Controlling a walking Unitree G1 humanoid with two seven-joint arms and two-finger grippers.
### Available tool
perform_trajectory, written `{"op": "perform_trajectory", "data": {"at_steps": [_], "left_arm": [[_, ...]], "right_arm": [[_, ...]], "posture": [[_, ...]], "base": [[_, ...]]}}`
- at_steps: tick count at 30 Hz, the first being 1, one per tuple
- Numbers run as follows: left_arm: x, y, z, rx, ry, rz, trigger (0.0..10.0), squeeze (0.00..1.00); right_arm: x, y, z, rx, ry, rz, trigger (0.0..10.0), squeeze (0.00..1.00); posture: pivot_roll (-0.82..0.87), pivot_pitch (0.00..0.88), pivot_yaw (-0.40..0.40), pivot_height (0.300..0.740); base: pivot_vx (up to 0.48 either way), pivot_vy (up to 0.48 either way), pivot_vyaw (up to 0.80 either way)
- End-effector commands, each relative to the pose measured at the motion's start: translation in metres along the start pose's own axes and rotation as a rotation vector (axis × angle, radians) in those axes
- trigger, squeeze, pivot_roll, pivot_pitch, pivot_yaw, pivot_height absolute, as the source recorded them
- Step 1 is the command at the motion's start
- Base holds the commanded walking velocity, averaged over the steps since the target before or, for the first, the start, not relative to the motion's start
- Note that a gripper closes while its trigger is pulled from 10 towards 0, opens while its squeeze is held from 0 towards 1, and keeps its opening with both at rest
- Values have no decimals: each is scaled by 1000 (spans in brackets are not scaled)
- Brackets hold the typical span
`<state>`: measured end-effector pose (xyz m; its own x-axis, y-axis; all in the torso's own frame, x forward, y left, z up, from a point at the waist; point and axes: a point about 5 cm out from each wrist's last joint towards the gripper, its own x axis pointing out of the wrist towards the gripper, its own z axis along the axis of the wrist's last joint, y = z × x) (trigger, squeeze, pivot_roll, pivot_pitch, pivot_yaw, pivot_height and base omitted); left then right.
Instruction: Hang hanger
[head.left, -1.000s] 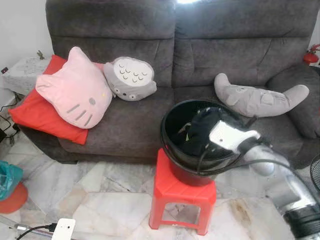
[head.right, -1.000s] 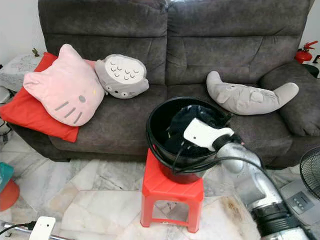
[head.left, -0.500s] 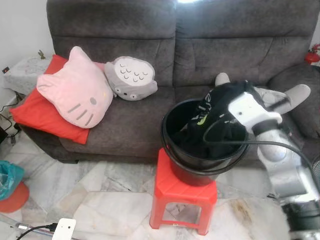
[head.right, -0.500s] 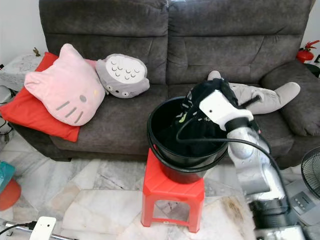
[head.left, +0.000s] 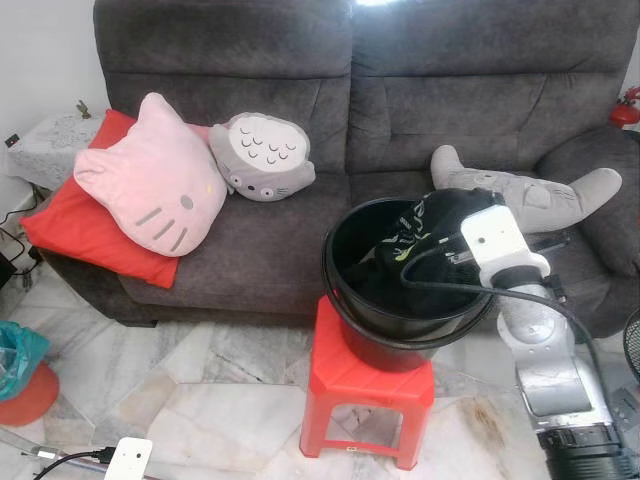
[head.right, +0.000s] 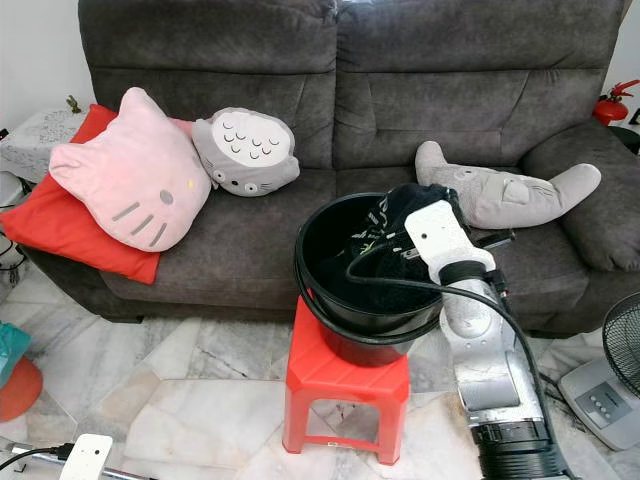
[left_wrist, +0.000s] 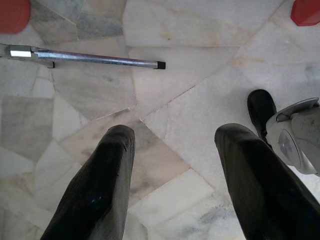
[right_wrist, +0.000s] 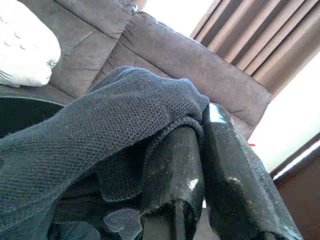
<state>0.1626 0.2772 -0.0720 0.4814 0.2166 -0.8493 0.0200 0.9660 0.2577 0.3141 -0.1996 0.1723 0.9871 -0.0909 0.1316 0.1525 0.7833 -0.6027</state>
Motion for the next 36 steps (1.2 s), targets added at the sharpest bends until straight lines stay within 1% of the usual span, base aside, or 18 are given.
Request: {"op": "perform_trajectory", "data": {"at_steps": [1,24,25,26,27,30,32,34,36], "left_arm": [[-1,4,-5,21,18,2,10000,0],[-1,5,-3,36,18,1,10000,0],[-1,5,-3,36,18,1,10000,0],[-1,5,-3,36,18,1,10000,0],[-1,5,-3,36,18,0,10000,0],[-1,5,-3,36,18,0,10000,0],[-1,5,-3,36,18,0,10000,0],[-1,5,-3,35,18,0,10000,0],[-1,5,-3,35,18,0,10000,0]], "right_arm": [[0,-3,7,19,-18,-25,10000,0],[2,-5,11,23,-30,-51,10000,0],[1,-4,10,21,-31,-49,4392,0],[0,-4,9,27,-32,-51,1922,0],[-1,-3,10,33,-38,-44,0,0],[-2,0,12,26,-57,-26,0,0],[-3,0,14,2,-65,-34,0,0],[-2,1,15,5,-66,-34,0,0],[-1,1,15,-11,-66,-36,0,0]], "posture": [[-181,0,53,719],[-185,0,62,719],[-185,0,62,719],[-185,0,62,719],[-184,0,62,719],[-184,0,62,719],[-185,0,62,719],[-185,0,62,719],[-183,0,61,719]], "base": [[0,0,0],[0,0,0],[0,0,0],[0,0,0],[0,0,0],[0,0,0],[0,0,0],[0,0,0],[0,0,0]]}}
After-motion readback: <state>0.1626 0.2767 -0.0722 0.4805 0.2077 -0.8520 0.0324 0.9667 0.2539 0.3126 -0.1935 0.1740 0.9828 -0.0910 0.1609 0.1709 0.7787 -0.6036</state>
